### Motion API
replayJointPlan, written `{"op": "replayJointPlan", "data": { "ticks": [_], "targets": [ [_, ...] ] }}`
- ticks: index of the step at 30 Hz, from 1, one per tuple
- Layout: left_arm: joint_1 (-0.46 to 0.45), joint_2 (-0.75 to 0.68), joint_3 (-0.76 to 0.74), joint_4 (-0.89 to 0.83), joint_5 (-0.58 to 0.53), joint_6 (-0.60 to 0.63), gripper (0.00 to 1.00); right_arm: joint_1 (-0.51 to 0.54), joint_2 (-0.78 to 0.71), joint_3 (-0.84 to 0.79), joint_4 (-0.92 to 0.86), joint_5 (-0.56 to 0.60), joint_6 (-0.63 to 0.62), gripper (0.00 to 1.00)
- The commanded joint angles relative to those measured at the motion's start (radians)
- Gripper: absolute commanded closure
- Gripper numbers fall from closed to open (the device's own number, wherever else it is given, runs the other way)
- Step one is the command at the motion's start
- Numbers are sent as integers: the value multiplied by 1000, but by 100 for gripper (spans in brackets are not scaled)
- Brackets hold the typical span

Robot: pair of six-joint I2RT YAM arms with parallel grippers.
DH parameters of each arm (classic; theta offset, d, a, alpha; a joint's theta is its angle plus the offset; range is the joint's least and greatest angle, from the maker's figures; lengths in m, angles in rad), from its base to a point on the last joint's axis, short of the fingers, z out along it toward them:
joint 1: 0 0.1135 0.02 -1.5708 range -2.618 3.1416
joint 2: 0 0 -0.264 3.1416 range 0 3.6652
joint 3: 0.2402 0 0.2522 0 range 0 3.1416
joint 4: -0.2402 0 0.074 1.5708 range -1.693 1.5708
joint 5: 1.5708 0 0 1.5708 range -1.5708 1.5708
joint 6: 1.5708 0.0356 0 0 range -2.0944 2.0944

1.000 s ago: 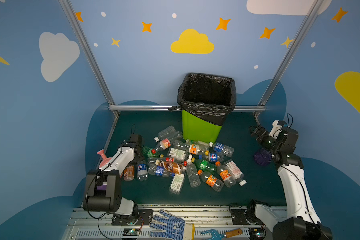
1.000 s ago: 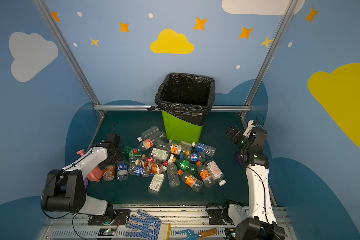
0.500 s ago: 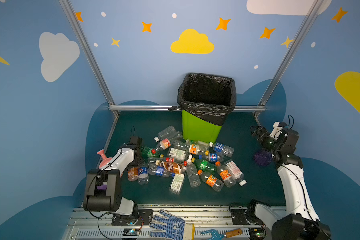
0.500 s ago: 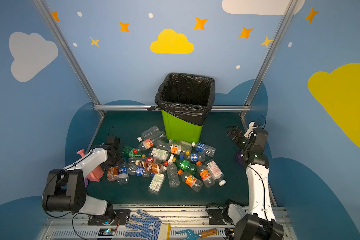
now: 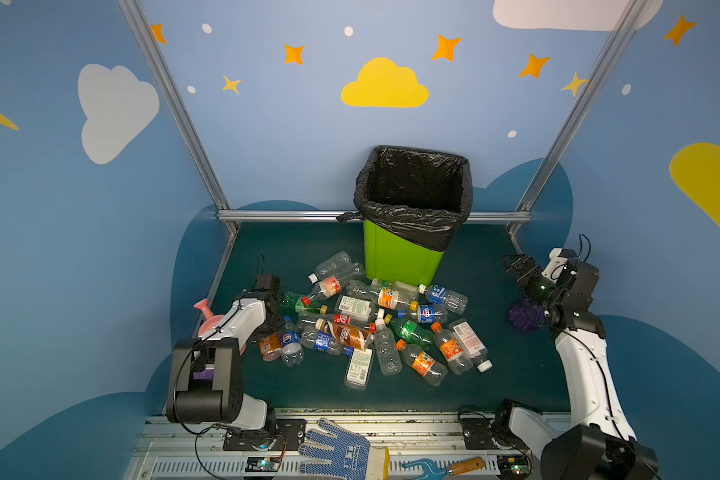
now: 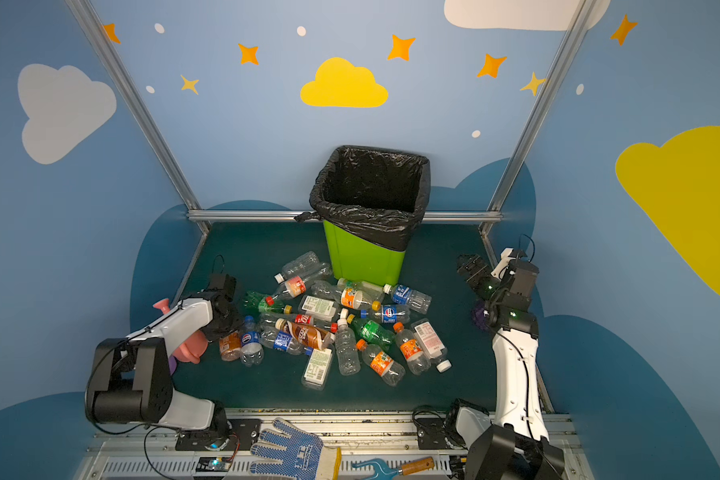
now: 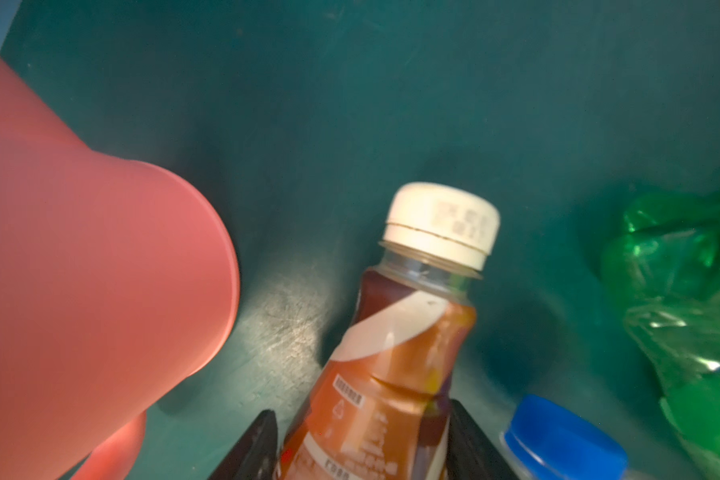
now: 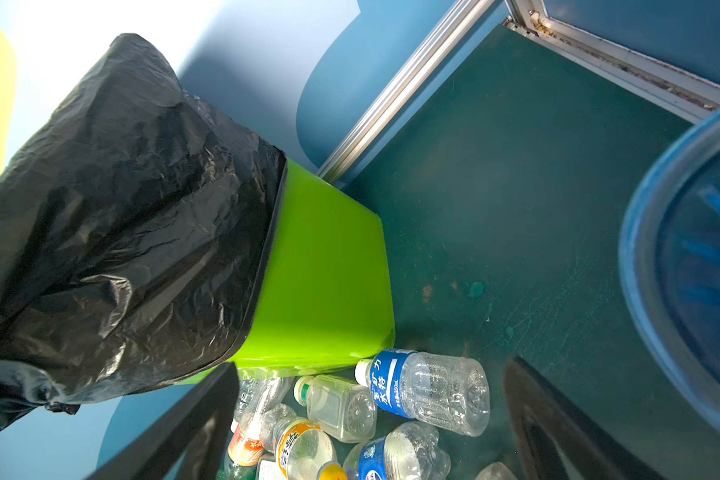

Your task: Throw the plastic bottles in the bin

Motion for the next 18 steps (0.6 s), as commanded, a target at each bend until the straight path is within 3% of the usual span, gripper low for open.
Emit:
{"op": "replayJointPlan", "data": {
  "ticks": [1,8,18],
  "targets": [
    [7,5,-10,16,17,0,46,-11,-18,-13,25,-18,18,2],
    [7,-56,10,2,-20,23,48,-25,-22,-31,32,-15,20,2],
    [6,-288,92,24,-75,65,52,-47,-18,-38,27,-9,9,2]
  ]
}}
